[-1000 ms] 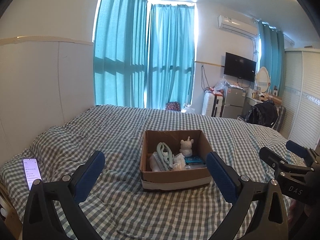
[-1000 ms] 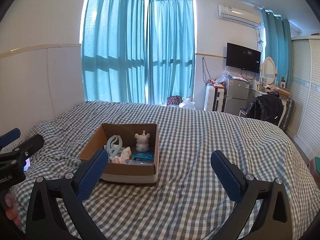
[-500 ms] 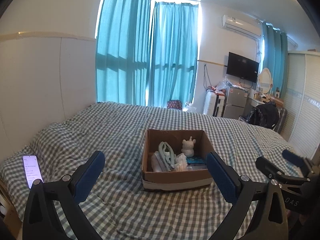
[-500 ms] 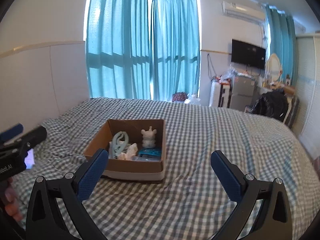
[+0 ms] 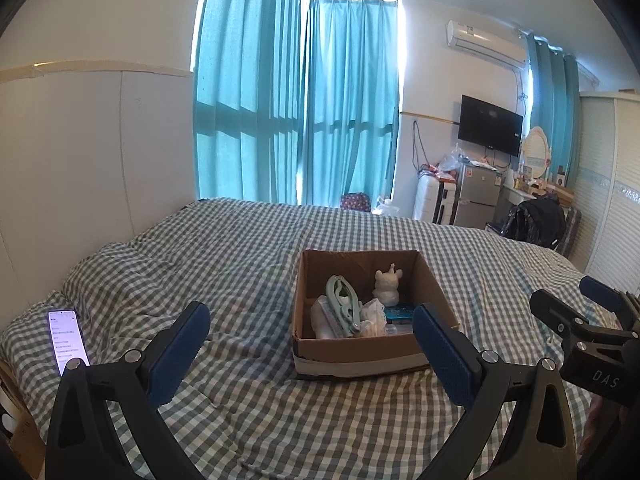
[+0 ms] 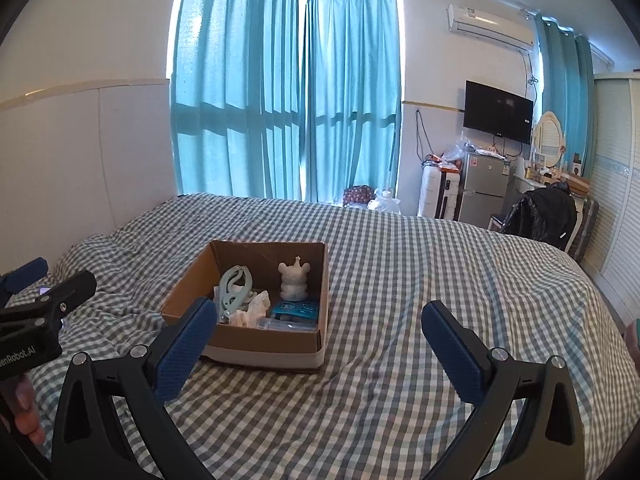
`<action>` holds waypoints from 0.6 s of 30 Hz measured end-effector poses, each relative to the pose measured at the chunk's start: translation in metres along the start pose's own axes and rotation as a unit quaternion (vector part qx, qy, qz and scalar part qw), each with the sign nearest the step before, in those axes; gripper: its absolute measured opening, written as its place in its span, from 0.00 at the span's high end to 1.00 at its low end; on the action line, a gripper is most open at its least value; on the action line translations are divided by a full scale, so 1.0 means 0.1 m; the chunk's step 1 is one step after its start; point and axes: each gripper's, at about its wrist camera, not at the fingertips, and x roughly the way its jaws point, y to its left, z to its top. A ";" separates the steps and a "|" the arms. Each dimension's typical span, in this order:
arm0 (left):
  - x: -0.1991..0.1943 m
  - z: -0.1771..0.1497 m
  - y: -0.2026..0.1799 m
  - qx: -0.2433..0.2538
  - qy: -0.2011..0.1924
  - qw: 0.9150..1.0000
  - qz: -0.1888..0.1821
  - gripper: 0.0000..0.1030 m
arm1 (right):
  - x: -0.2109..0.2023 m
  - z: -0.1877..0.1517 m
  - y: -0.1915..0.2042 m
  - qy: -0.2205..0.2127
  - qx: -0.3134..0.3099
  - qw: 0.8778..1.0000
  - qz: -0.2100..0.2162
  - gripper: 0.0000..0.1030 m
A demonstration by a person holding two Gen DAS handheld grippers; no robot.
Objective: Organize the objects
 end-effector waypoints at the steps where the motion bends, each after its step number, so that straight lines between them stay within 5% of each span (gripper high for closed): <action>1: 0.00 0.00 -0.01 0.002 0.001 1.000 0.003 0.00 | 0.00 0.00 0.00 0.000 0.001 1.000 -0.002 0.00; 18: -0.09 0.01 -0.03 0.001 -0.013 1.000 0.000 0.00 | 0.01 -0.04 -0.01 0.003 0.006 1.000 -0.005 0.00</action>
